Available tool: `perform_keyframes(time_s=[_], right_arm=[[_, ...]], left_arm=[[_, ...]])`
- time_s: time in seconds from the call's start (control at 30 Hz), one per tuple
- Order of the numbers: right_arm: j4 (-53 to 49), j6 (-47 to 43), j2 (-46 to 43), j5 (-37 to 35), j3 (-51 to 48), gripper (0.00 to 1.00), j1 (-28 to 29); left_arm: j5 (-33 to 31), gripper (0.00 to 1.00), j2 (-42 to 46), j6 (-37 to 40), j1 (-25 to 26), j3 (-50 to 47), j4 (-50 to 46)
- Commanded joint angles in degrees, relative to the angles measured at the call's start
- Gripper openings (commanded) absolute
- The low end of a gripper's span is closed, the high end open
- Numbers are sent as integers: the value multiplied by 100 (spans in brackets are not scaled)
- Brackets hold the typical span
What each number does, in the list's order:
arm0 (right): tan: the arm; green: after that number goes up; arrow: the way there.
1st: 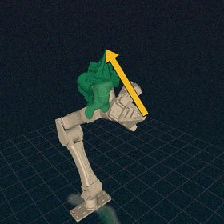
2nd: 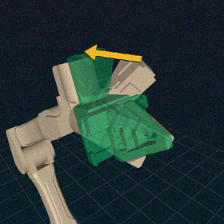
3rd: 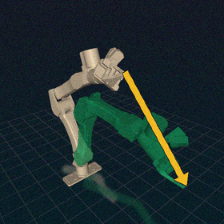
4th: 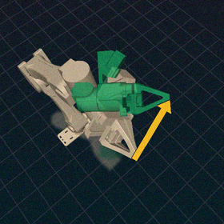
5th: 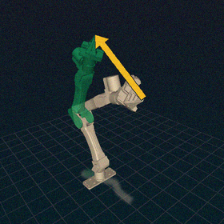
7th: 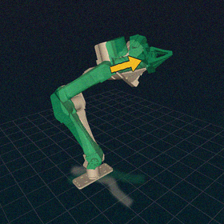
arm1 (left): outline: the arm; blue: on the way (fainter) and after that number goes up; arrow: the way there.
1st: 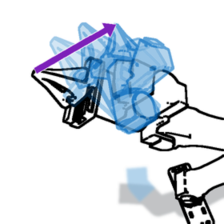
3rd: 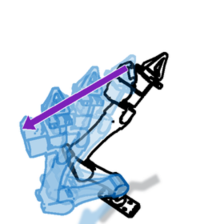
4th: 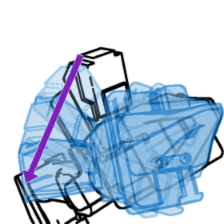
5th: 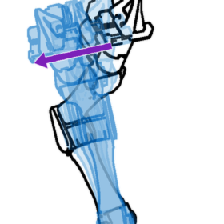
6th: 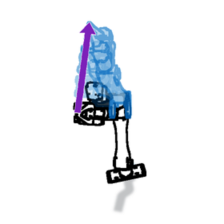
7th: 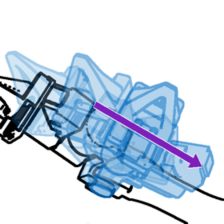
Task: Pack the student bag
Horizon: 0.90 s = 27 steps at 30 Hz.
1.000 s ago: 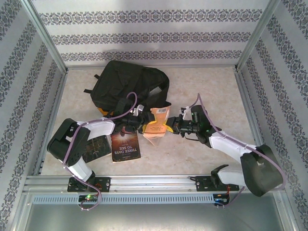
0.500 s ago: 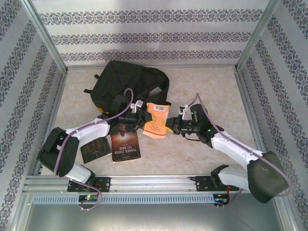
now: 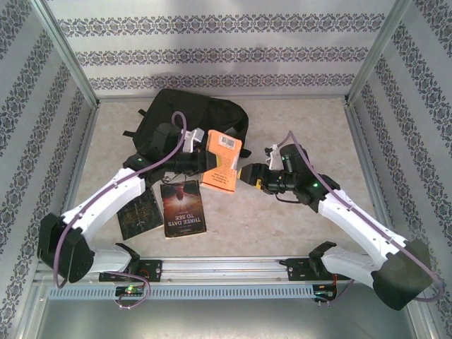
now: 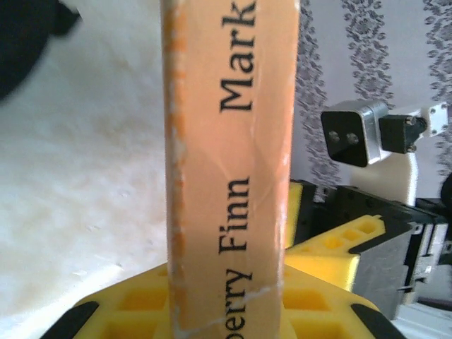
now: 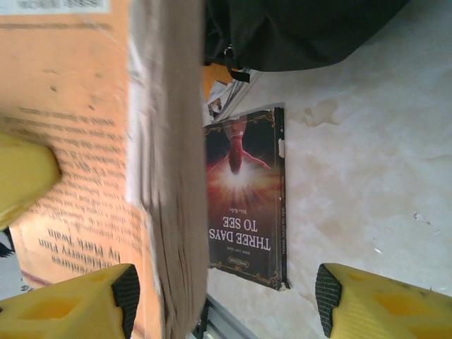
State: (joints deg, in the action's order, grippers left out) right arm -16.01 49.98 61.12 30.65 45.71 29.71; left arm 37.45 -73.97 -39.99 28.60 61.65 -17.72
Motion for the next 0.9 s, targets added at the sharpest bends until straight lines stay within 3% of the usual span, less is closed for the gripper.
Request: perform_keyframes(time_s=[0.0, 0.07, 0.17, 0.3, 0.4, 0.6, 0.7, 0.87], right_arm=[[-560, -192, -143, -106, 518, 68, -45], [-841, -169, -265, -364, 875, 69, 35], [-968, 114, -458, -578, 1228, 69, 57], [-1160, 737, -679, -970, 1468, 70, -8], [-1105, 1374, -966, -1208, 1384, 70, -92], [130, 2635, -1287, -792, 967, 73, -55], [167, 2557, -1296, -876, 1191, 80, 127], [262, 2527, -1248, -952, 1280, 94, 159]], left_arm=[[-2091, 0, 467, 1993, 586, 503, -1100], [-4244, 0, 572, 3184, 1475, 621, -1180], [-6333, 0, 701, 4676, 2290, 332, -362], [-7803, 0, 826, 6369, 2777, -188, 1139], [-8429, 0, 970, 7795, 3084, -751, 2857], [-8402, 0, 1019, 10008, 3615, -1352, 4944], [-8219, 0, 986, 10704, 3787, -1494, 5364], [-8101, 0, 938, 10993, 3877, -1423, 5241]])
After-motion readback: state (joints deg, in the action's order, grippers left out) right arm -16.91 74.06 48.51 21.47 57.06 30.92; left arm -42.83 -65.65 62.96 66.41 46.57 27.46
